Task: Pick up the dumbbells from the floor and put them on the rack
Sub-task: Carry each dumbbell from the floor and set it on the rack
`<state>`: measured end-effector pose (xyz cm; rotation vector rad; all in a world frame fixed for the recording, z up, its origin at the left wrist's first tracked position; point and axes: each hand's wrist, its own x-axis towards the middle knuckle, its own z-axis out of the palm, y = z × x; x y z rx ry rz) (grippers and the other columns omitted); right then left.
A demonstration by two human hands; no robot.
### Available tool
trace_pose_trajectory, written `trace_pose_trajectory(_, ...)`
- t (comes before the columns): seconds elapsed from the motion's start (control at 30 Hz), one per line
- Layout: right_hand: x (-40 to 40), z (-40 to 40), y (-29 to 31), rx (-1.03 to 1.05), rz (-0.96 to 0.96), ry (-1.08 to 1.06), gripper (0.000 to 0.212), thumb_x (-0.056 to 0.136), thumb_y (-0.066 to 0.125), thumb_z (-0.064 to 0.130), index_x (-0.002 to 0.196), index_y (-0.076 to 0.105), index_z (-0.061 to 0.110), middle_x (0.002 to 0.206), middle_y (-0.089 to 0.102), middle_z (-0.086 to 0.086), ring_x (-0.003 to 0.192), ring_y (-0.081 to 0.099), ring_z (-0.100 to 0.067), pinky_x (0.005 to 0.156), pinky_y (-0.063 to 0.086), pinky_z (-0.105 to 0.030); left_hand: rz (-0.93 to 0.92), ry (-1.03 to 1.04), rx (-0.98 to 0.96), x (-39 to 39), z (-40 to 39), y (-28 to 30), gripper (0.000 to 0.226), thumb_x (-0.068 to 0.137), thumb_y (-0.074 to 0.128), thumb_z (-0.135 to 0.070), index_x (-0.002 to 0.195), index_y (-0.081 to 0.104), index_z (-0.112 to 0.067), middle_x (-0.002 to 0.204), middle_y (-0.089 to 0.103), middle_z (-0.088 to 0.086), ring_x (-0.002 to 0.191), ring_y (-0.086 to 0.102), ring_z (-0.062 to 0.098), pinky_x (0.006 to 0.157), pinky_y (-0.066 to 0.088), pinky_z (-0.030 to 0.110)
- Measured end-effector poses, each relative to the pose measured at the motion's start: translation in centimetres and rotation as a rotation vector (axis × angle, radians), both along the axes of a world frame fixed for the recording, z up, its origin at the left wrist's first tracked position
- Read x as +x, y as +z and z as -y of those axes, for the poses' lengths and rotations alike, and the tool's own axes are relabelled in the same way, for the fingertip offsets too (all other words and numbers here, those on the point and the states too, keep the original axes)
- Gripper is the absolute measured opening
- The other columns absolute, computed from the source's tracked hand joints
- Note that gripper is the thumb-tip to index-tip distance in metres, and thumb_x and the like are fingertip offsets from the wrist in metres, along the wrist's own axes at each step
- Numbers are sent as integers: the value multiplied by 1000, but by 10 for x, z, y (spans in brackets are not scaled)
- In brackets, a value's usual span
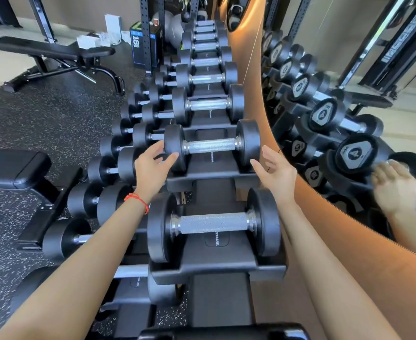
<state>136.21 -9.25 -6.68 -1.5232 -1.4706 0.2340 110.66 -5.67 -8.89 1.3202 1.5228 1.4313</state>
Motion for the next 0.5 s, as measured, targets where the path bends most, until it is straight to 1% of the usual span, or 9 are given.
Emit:
trace_pose_trajectory(0.1, 0, -11, -4, -4, 37, 2, 50, 79, 72, 15, 125, 56, 3, 124, 62, -13, 110, 61, -26, 89, 44, -19, 17, 1, -14, 3, -9, -4, 64, 79, 70, -14, 135, 42, -3, 133, 54, 15, 118, 54, 20, 95, 44, 25)
trace_pose_trajectory(0.17, 1, -18, -6, -8, 33, -2, 51, 79, 71, 15, 126, 54, 4, 126, 61, -13, 111, 61, -24, 91, 43, -18, 30, 12, -19, 4, -14, -7, 72, 78, 71, -12, 140, 34, -2, 132, 54, 16, 120, 54, 22, 94, 44, 23)
trace_pose_trajectory(0.2, 3, -22, -7, -14, 26, -1, 52, 80, 71, 15, 128, 53, 5, 128, 60, -12, 112, 60, -23, 92, 42, -17, 24, 14, -20, 4, -15, -8, 72, 78, 71, -11, 140, 34, -3, 132, 54, 16, 120, 54, 22, 94, 44, 22)
trace_pose_trajectory(0.3, 5, -32, -13, -40, 28, 28, 55, 81, 70, 17, 131, 51, 9, 130, 59, -9, 116, 58, -19, 97, 43, -20, -21, -1, 3, 6, -18, -12, 62, 78, 70, -11, 135, 45, -7, 130, 58, 12, 120, 54, 21, 93, 44, 20)
trace_pose_trajectory(0.33, 5, -35, -16, -44, 23, 32, 55, 80, 70, 17, 132, 51, 10, 131, 59, -9, 117, 58, -18, 98, 43, -20, -40, -7, 11, 6, -18, -13, 59, 78, 70, -11, 133, 48, -8, 128, 59, 9, 119, 54, 20, 92, 43, 17)
trace_pose_trajectory(0.4, 3, -39, -19, -33, -6, 23, 57, 80, 70, 14, 132, 50, 9, 131, 58, -10, 118, 57, -19, 96, 40, -14, -48, -13, 25, 6, -18, -14, 56, 79, 70, -11, 131, 51, -10, 124, 60, 1, 117, 54, 17, 88, 41, 11)
trace_pose_trajectory(0.47, 2, -40, -23, -1, -15, 15, 58, 79, 71, 12, 132, 49, 6, 131, 57, -12, 119, 56, -20, 94, 38, -10, -43, -12, 38, 7, -16, -12, 56, 79, 70, -10, 131, 51, -11, 118, 56, -7, 116, 52, 14, 88, 40, 11)
trace_pose_trajectory(0.5, 2, -41, -25, 10, -14, 11, 58, 79, 71, 12, 132, 48, 5, 131, 57, -13, 119, 56, -20, 94, 38, -11, -40, -6, 42, 8, -16, -11, 56, 79, 70, -9, 131, 51, -10, 117, 54, -8, 116, 51, 14, 88, 41, 13)
